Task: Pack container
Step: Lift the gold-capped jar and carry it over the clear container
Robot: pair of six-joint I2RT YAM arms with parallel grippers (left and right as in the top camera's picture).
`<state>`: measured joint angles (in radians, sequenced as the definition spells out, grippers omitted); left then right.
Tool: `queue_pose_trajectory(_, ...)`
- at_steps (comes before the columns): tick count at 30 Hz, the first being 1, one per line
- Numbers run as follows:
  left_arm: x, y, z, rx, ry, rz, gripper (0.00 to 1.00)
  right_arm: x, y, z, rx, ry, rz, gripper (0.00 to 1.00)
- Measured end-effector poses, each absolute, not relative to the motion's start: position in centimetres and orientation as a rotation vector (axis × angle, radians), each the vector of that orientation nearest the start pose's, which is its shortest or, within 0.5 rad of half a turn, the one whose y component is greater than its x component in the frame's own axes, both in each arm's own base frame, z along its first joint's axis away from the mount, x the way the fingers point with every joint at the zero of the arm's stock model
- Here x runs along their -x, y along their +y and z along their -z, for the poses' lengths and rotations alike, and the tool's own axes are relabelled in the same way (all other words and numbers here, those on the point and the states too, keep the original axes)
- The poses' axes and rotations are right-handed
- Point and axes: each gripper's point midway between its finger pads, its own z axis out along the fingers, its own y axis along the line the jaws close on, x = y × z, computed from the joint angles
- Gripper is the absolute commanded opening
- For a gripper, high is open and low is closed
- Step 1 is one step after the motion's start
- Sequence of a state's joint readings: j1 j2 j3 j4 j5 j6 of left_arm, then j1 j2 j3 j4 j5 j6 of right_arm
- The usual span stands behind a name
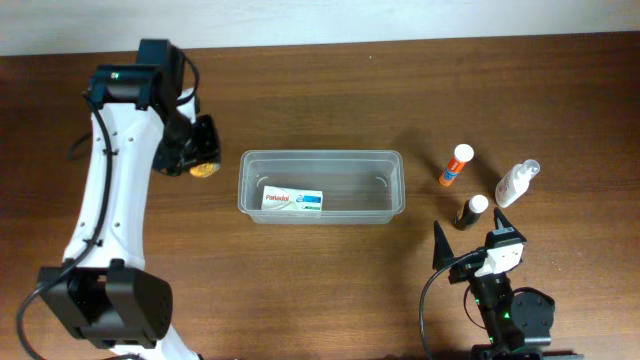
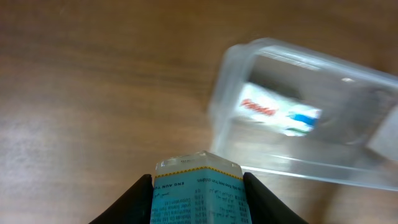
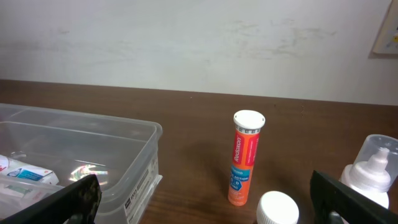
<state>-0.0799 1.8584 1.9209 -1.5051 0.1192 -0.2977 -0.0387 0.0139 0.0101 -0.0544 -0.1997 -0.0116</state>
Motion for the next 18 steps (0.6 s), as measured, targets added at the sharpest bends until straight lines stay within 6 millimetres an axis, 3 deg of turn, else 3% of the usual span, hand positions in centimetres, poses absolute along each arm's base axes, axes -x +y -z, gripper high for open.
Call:
queue_pose_trajectory(4,-37.1,-8.1,-20.7,0.218,2.970,0.252,0.43,-24.4,2.5,-16.2,0.131,1.624,-0.124,0.98)
queue_pose_trajectory(9,-37.6,-13.4,-21.2,0.057,2.908,0.308,0.43,-24.4,2.5,-16.2,0.131,1.624,-0.124,0.98)
queue_pose_trajectory(18,-36.8,-20.6,-21.9,-0.130,2.835,0.400,0.43,-24.4,2.5,-16.2,0.131,1.624,-0.124,0.98)
